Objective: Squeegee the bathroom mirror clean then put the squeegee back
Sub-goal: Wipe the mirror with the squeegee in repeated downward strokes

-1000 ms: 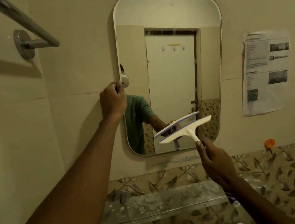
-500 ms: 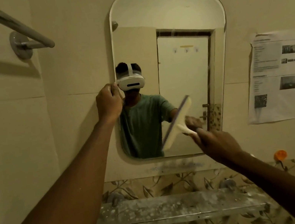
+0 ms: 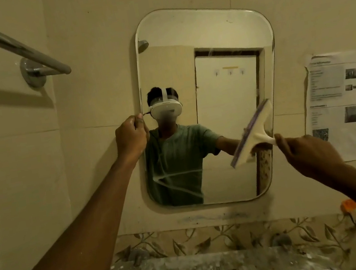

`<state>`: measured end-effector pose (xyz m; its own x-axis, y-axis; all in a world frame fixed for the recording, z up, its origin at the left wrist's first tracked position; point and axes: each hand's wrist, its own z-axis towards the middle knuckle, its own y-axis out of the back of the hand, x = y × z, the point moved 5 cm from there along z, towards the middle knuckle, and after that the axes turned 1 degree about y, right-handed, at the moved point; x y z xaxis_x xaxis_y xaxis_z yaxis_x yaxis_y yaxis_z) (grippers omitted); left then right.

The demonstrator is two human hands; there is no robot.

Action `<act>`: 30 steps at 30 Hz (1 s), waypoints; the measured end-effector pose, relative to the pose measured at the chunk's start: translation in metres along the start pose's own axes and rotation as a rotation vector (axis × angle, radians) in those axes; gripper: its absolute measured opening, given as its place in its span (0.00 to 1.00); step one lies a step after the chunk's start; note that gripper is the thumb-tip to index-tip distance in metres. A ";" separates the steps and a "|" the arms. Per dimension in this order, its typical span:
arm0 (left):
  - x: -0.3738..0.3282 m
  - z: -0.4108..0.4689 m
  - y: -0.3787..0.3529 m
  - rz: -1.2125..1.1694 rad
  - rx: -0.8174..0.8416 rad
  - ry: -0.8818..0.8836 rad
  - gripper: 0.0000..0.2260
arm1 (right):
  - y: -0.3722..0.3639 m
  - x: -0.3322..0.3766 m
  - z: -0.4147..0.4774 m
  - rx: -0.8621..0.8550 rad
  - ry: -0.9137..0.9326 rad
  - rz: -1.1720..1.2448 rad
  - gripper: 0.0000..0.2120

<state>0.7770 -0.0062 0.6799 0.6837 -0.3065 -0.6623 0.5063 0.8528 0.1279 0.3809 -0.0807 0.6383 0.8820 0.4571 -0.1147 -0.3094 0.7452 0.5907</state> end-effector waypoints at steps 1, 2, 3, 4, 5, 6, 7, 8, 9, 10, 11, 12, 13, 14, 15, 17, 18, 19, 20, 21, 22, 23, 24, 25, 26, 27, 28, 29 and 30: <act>0.000 0.000 0.000 -0.005 -0.004 0.003 0.16 | 0.005 0.017 0.012 -0.024 0.050 0.035 0.32; 0.000 -0.001 0.000 -0.007 -0.006 0.005 0.16 | 0.010 0.041 0.028 -0.065 0.128 0.076 0.29; 0.000 0.000 -0.001 -0.007 -0.006 0.003 0.16 | 0.015 0.070 0.046 -0.110 0.209 0.093 0.25; 0.000 0.000 -0.001 -0.003 -0.007 0.002 0.16 | 0.018 0.099 0.067 -0.133 0.275 0.086 0.20; 0.001 0.001 -0.001 -0.001 -0.010 0.004 0.16 | 0.020 0.125 0.089 -0.123 0.305 0.081 0.16; 0.002 0.001 -0.001 -0.002 -0.014 0.005 0.16 | 0.022 0.147 0.107 -0.088 0.314 0.098 0.14; 0.002 0.001 -0.001 -0.002 -0.017 0.004 0.15 | 0.024 0.161 0.122 -0.066 0.313 0.105 0.14; 0.002 0.001 -0.001 0.000 -0.015 0.004 0.15 | 0.027 0.168 0.130 -0.066 0.328 0.066 0.13; 0.003 0.001 0.000 0.001 -0.011 0.005 0.15 | 0.031 0.163 0.131 -0.071 0.342 0.021 0.14; 0.003 0.001 0.000 -0.001 -0.005 0.006 0.15 | 0.035 0.145 0.129 -0.073 0.330 0.005 0.14; 0.004 0.001 0.001 -0.007 0.003 0.006 0.15 | 0.038 0.117 0.125 -0.075 0.278 0.032 0.15; 0.004 0.002 0.001 -0.016 0.011 0.005 0.15 | 0.041 0.083 0.118 -0.082 0.199 0.046 0.17; 0.004 0.002 0.001 -0.022 0.018 0.005 0.15 | 0.043 0.051 0.110 -0.081 0.127 0.039 0.19; 0.004 0.002 0.001 -0.025 0.021 0.004 0.15 | 0.044 0.026 0.102 -0.077 0.079 0.014 0.22; 0.004 0.002 0.001 -0.027 0.022 0.001 0.15 | 0.045 0.010 0.098 -0.075 0.049 0.004 0.24; 0.003 0.001 0.000 -0.042 0.020 0.003 0.16 | 0.045 0.010 0.106 -0.079 0.013 0.045 0.25; 0.003 0.001 0.000 -0.051 0.020 0.009 0.16 | 0.047 0.025 0.113 -0.084 0.018 0.097 0.24; 0.003 0.000 0.000 -0.058 0.019 0.012 0.16 | 0.051 0.046 0.124 -0.105 0.050 0.132 0.23; 0.002 0.000 0.000 -0.064 0.015 0.013 0.16 | 0.056 0.071 0.136 -0.126 0.120 0.138 0.21; 0.002 0.000 0.000 -0.065 0.009 0.011 0.16 | 0.061 0.098 0.148 -0.136 0.198 0.126 0.19; 0.002 0.000 -0.001 -0.068 -0.001 0.008 0.16 | 0.064 0.125 0.162 -0.138 0.266 0.099 0.17; 0.002 0.000 -0.001 -0.072 -0.010 0.003 0.16 | 0.068 0.150 0.175 -0.127 0.307 0.078 0.15; 0.002 0.000 -0.002 -0.076 -0.018 0.005 0.16 | 0.072 0.170 0.189 -0.114 0.323 0.075 0.13; 0.003 -0.001 -0.002 -0.082 -0.022 0.014 0.16 | 0.076 0.184 0.200 -0.107 0.329 0.087 0.12; 0.003 -0.001 -0.002 -0.088 -0.020 0.020 0.16 | 0.080 0.190 0.208 -0.106 0.329 0.096 0.12; 0.003 0.000 -0.001 -0.089 -0.016 0.018 0.16 | 0.084 0.188 0.213 -0.110 0.337 0.088 0.12; 0.003 0.000 0.000 -0.084 -0.014 0.010 0.16 | 0.088 0.178 0.212 -0.111 0.335 0.084 0.12; 0.002 0.000 0.001 -0.077 -0.017 -0.003 0.16 | 0.090 0.158 0.211 -0.111 0.313 0.097 0.13; 0.001 -0.001 0.001 -0.074 -0.020 -0.015 0.16 | 0.092 0.131 0.206 -0.115 0.260 0.132 0.14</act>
<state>0.7785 -0.0052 0.6787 0.6527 -0.3747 -0.6585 0.5448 0.8361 0.0643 0.5416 -0.0525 0.8419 0.7158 0.6512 -0.2521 -0.4665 0.7145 0.5213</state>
